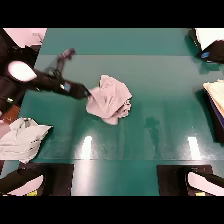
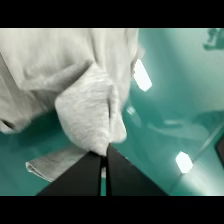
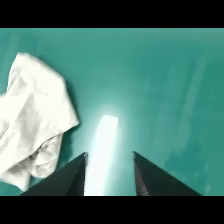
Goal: Fold the shirts.
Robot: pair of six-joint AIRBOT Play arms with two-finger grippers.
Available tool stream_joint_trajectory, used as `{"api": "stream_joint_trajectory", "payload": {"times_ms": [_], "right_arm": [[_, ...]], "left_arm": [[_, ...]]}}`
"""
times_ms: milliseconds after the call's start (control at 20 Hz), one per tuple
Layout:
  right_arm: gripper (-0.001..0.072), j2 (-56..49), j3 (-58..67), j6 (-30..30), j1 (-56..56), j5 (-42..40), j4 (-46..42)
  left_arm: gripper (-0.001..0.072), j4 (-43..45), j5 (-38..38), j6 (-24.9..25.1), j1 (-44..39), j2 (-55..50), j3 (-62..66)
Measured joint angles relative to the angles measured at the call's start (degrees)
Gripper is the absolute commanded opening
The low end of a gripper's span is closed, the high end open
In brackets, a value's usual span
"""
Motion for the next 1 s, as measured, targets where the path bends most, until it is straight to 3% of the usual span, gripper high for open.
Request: {"api": "stream_joint_trajectory", "payload": {"times_ms": [150,300,600,800,850,900,950,1000], "right_arm": [[0.0368,-3.3,-8.0,0.0,5.5,-4.7,0.5],[0.0535,-10.1,-12.8,-2.1,10.4,-8.3,5.6],[0.0532,-27.2,-11.8,-6.4,18.1,-12.1,18.6],[0.0525,-36.0,-6.0,-7.1,22.3,-12.5,22.5],[0.0475,-37.6,-4.5,-7.2,23.1,-12.5,22.9],[0.0312,-39.2,-2.9,-7.3,23.8,-12.5,22.9],[0.0094,-40.3,-1.5,-7.4,24.2,-12.5,22.9],[0.0014,-41.0,-0.1,-7.4,24.5,-12.4,22.6]], "left_arm": [[0.0023,7.5,-1.9,-2.4,0.0,1.8,10.6],[0.0023,11.6,-3.2,-3.7,-0.1,2.7,15.8],[0.0023,14.5,-6.4,-5.5,-0.1,2.9,18.3],[0.0023,15.0,-7.4,-5.9,-0.1,2.9,18.6],[0.0023,15.1,-7.4,-6.0,-0.1,2.9,18.6],[0.0023,15.1,-7.6,-6.1,-0.1,2.9,18.7],[0.0023,15.2,-7.8,-6.1,-0.1,2.9,18.7],[0.0023,15.2,-7.9,-6.1,-0.1,2.9,18.7]]}}
